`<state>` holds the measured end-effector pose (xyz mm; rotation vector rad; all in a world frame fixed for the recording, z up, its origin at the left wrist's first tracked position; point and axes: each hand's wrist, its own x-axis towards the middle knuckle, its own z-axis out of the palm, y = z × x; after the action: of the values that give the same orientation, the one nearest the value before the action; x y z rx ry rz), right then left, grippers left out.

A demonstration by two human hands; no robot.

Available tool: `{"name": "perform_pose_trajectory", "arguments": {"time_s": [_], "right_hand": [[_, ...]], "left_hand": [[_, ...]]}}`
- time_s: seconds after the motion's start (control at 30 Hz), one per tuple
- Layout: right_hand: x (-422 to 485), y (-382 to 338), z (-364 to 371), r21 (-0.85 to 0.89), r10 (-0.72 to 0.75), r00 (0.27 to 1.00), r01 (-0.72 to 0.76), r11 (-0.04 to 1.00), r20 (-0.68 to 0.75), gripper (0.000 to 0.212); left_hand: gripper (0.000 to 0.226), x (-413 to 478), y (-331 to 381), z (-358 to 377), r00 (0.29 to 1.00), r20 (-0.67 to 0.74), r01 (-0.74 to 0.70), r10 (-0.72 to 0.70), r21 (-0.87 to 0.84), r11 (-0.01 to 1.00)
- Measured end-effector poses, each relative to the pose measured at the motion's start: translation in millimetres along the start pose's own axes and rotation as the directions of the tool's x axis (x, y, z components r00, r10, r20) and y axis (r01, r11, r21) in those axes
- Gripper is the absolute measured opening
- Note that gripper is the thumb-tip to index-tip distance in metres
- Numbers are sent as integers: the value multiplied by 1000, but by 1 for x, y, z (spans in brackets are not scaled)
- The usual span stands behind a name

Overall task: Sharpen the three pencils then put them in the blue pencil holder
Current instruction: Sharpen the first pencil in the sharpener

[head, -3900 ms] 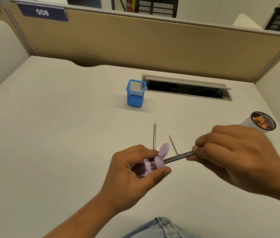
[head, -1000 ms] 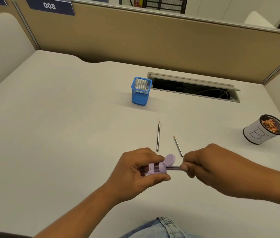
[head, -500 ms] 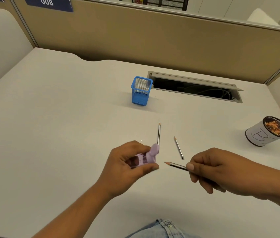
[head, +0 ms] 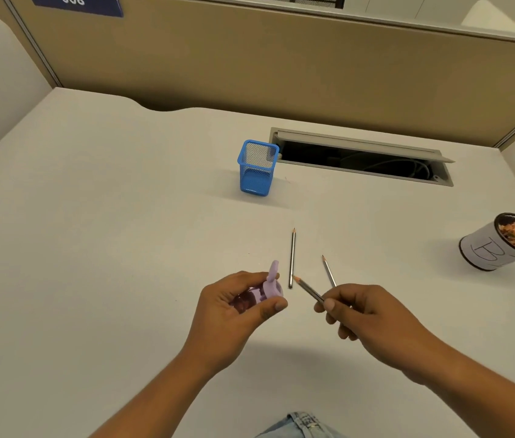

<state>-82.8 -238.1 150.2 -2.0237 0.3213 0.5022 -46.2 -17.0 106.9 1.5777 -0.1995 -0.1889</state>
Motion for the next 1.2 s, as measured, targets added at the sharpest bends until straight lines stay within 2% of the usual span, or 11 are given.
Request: {"name": "perform_pose_trajectory", "arguments": {"time_s": [0.13,0.3,0.63,0.77,0.83,0.93,1.0,1.07,1.13,1.17,1.2], "right_hand": [[-9,-7,-7,-299,-279,959,251,920,-52,17],[-15,-17,-17,-528,-442,896,354,772,-45,22],[-26,-30,-24,-646,-502,864,366,670,-31,18],[-30,-36,-27,-685,-534,842,433,586,76,7],[-31,-39,-28,-709,-598,787,509,488,153,8],[-29,-39,-35,-787,-735,641,561,256,219,18],[-29,-43,-42,-825,-820,515,557,98,250,18],[-32,-48,-47,-834,-850,443,552,8,285,16],[-36,-53,-48,-809,-815,493,585,53,303,20],[-37,-56,-46,-782,-766,586,595,184,265,22],[-37,-61,-45,-725,-658,728,558,403,195,23]], "left_hand": [[23,3,1,-2,1000,20,8,-9,42,999],[20,5,4,-2,992,118,-66,50,135,989],[17,3,13,-1,985,137,-127,103,182,975],[19,0,17,-2,984,158,-112,82,196,974],[16,-1,20,-3,978,199,-98,60,186,978],[18,-1,26,-4,964,264,-66,19,168,984],[19,-3,32,-3,963,268,-78,38,138,987],[18,-6,38,0,964,243,-146,111,130,981],[18,-6,43,3,948,207,-279,240,187,942],[19,-6,45,3,930,202,-350,306,239,906],[19,-5,46,4,908,213,-413,362,296,862]]}}
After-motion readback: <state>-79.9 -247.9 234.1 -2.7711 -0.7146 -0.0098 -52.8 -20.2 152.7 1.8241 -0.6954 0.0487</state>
